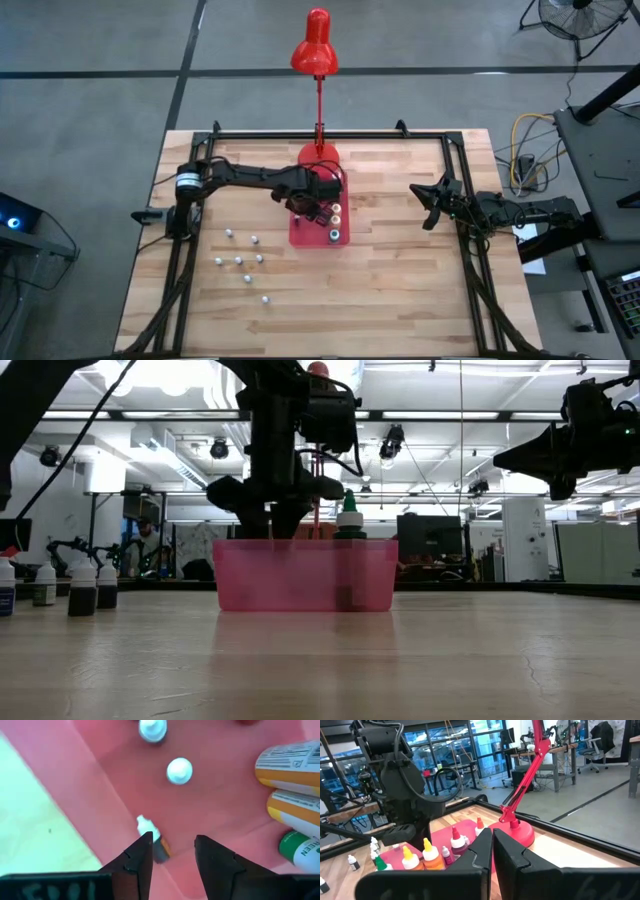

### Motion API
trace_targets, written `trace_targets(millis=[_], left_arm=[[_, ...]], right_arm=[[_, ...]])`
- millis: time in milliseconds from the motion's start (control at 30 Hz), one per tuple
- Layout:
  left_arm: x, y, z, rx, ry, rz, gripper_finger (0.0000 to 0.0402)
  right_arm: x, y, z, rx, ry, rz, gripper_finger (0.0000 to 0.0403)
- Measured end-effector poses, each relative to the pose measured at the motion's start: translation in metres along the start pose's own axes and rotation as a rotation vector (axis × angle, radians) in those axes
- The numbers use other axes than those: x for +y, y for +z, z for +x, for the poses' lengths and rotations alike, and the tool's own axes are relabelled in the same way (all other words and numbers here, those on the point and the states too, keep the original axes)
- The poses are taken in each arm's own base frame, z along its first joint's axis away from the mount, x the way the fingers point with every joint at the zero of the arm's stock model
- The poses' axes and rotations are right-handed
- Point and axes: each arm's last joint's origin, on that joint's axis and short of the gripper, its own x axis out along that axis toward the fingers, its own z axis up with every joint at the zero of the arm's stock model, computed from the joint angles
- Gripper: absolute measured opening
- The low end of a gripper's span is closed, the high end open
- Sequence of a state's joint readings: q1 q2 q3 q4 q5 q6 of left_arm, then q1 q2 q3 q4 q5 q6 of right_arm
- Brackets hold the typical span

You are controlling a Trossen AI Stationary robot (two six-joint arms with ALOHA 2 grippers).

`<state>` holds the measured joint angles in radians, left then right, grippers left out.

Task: Pick & Place food coloring
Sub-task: Put the small orange food coloring bottle into the pink bin

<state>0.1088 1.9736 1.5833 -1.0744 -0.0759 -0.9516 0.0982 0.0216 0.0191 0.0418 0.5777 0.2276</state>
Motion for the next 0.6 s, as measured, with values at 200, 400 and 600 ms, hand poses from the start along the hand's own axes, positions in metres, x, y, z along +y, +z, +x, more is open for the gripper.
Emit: trace_targets(millis=[200,400,600], left_arm=[[-0.003,-0.007,0.000,0.037,-0.004,-0.069,0.0117],[-0.004,-0.012,0.001,0.024,0.018,-0.108,0.0117],[-0.001,-0.016,0.013,-0.039,0.070,-0.163,0.0117]], right_arm=[[0.000,0.000,0.000,0.000,0.000,0.000,0.0009],[0.000,0.000,0.000,0.000,0.000,0.000,0.0009],[0.000,0.000,0.000,0.000,0.000,0.000,0.0009]])
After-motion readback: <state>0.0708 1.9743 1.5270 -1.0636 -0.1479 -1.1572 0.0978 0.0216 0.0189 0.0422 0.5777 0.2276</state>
